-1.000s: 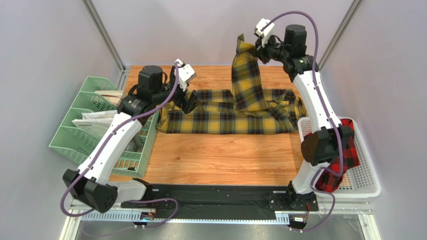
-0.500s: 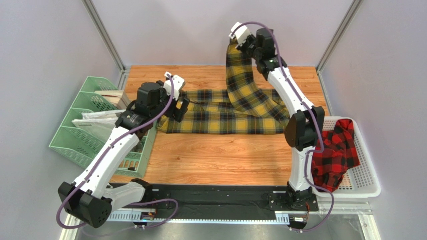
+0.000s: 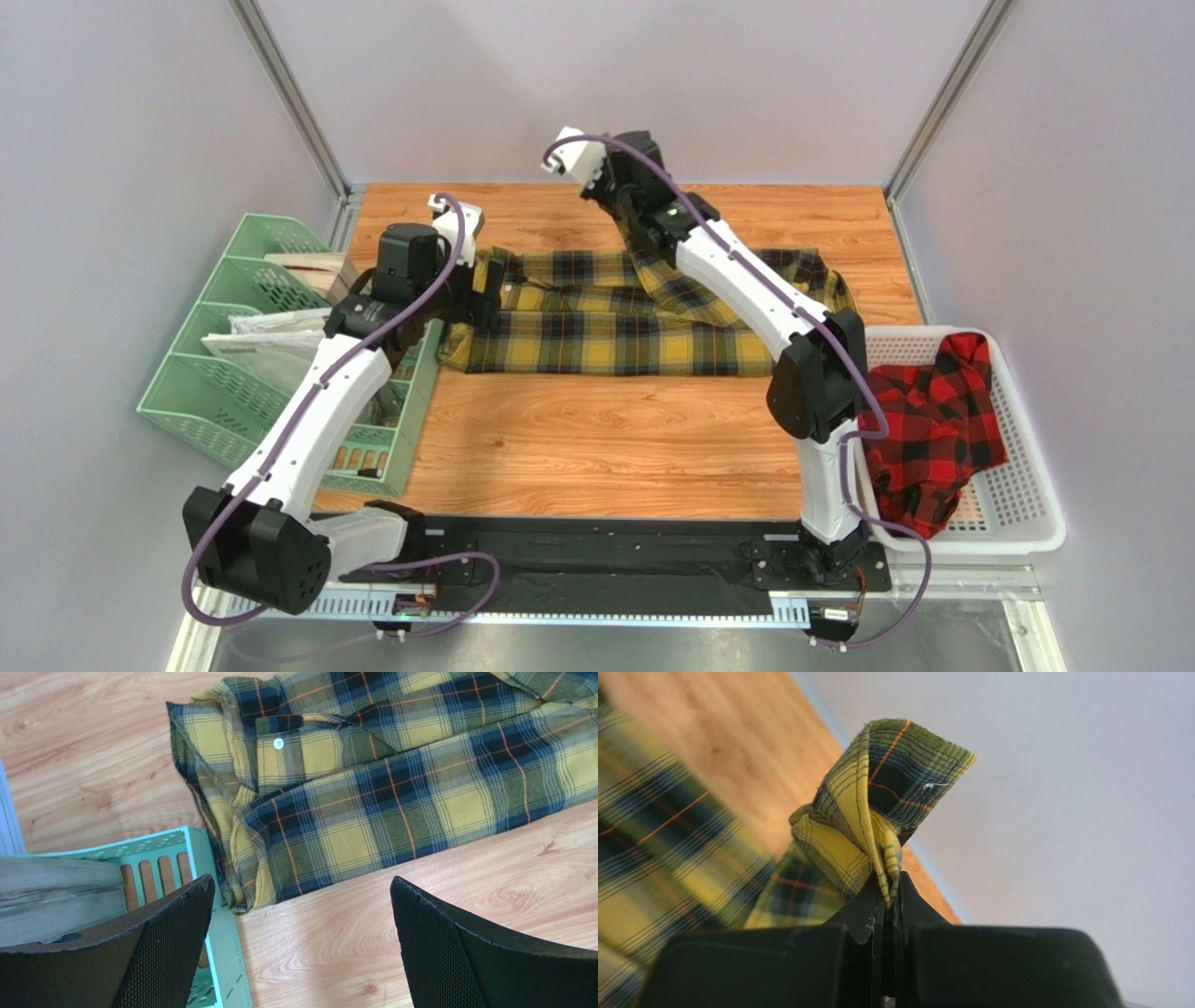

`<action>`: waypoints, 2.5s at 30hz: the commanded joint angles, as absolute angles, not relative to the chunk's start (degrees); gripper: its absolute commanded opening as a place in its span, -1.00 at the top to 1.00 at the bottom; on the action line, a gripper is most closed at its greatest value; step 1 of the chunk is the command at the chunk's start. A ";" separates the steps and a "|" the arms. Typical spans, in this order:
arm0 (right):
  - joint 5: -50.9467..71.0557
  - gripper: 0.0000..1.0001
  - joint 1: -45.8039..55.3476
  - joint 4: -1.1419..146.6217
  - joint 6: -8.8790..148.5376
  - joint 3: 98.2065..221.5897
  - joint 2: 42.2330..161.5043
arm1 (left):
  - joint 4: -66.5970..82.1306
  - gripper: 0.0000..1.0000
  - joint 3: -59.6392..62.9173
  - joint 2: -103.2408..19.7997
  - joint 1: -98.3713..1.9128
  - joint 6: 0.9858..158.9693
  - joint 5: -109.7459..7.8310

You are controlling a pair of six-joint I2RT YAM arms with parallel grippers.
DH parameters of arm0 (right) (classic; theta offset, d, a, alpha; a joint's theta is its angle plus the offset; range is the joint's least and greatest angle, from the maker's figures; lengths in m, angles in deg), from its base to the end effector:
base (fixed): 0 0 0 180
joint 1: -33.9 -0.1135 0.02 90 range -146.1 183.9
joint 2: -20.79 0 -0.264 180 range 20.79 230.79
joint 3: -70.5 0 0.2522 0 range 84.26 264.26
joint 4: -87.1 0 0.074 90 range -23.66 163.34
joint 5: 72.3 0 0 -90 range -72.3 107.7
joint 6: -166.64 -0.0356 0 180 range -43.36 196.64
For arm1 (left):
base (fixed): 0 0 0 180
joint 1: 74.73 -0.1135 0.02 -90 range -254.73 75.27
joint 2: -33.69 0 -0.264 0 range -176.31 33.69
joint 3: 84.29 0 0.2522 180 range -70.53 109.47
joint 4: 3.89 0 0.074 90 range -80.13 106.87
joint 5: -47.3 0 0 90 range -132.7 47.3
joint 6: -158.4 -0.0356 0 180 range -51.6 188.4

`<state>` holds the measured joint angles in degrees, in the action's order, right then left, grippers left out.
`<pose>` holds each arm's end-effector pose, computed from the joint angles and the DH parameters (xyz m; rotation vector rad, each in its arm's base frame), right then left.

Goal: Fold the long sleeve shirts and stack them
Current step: Fold the shirt

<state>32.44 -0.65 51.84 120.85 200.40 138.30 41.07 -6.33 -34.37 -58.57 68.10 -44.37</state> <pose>0.4072 0.2694 0.3596 -1.1173 1.6272 -0.3633 0.2490 -0.0732 0.3388 0.3297 2.1637 -0.1886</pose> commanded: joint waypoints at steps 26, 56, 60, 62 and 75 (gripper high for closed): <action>41.34 1.00 -15.76 39.49 101.52 220.41 159.39 | 48.28 -0.98 -11.91 -22.39 -65.68 68.49 -43.31; 22.91 -0.92 -12.27 35.63 91.24 208.85 144.21 | 45.91 -0.98 -8.57 -28.44 -68.49 69.63 -49.09; 14.46 -0.94 -3.56 31.77 84.14 196.37 132.61 | 46.26 -0.90 -1.83 -37.05 -68.49 67.27 -60.86; 12.43 -0.95 1.35 29.57 82.98 191.52 127.61 | 45.73 -0.90 0.47 -42.59 -68.31 64.03 -67.53; 22.96 -0.44 15.08 25.97 80.16 170.22 126.24 | 52.84 -0.48 23.32 -78.61 -61.64 45.46 -54.75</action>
<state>18.27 13.54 27.75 81.35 170.87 123.09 47.78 17.00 -71.44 -62.76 52.72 -59.47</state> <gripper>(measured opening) 0.760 0.790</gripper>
